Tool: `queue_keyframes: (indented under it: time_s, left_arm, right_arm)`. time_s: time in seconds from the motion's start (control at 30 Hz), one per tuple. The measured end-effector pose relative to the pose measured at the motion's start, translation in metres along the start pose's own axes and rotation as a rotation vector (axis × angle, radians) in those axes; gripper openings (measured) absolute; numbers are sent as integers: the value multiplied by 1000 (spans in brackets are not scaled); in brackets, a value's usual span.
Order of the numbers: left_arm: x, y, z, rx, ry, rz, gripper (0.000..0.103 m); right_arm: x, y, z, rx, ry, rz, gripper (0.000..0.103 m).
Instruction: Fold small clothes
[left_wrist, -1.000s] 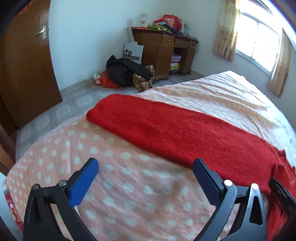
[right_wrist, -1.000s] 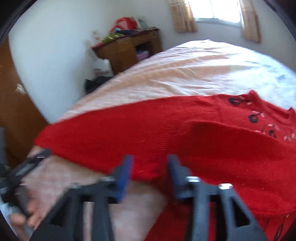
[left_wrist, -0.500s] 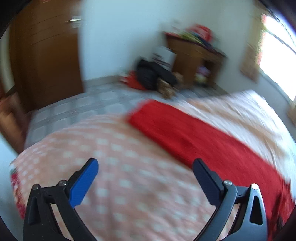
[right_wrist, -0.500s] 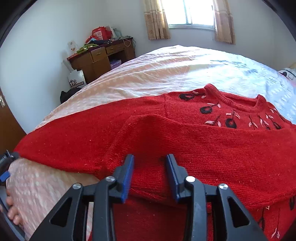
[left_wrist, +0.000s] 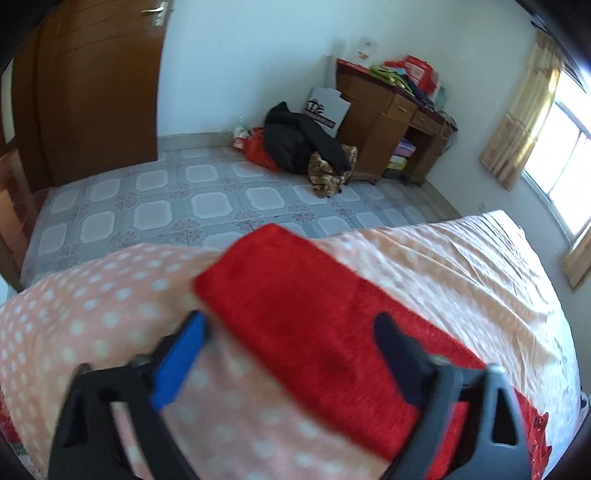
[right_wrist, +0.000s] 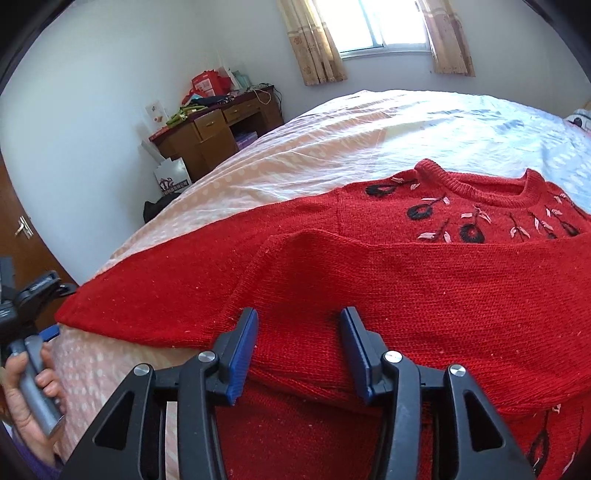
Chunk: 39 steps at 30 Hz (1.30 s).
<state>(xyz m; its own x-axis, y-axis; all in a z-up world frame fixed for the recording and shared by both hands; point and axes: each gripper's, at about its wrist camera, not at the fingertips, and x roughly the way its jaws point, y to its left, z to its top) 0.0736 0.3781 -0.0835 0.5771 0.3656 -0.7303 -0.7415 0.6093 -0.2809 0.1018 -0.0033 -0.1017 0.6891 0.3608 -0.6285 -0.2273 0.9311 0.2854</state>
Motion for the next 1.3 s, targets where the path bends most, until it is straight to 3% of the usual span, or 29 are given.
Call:
queue_keyframes:
  time_s: [0.03, 0.13, 0.27, 0.4, 0.57, 0.73, 1.0, 1.13, 1.23, 1.3]
  left_arm:
    - [2, -3, 0, 7, 3, 4, 64]
    - [6, -8, -2, 37, 12, -2, 10]
    - [3, -13, -2, 65, -8, -4, 9]
    - [-22, -43, -4, 165, -102, -7, 9]
    - [-82, -112, -32, 369, -256, -107, 9]
    - [-132, -173, -81, 536, -293, -286, 9]
    - [-175, -242, -170, 732, -229, -486, 9]
    - [-177, -267, -212, 838, -164, -526, 9]
    - [-167, -278, -240, 942, -74, -516, 18]
    - [-160, -276, -249, 978, 4, -515, 33]
  right_arm:
    - [-1, -1, -1, 7, -3, 8, 48]
    - [-2, -4, -1, 27, -9, 28, 48]
    - [-2, -5, -1, 35, -13, 35, 48]
    - [-3, -5, -2, 41, -17, 39, 48]
    - [-13, -10, 2, 76, -23, 45, 48]
    - [-58, -32, 6, 123, -111, -44, 48]
    - [-121, -123, -10, 258, -123, -221, 48]
    - [-130, -158, -26, 337, -113, -256, 48]
    - [-133, -161, -32, 326, -128, -241, 48]
    - [-133, -155, -32, 293, -122, -258, 48]
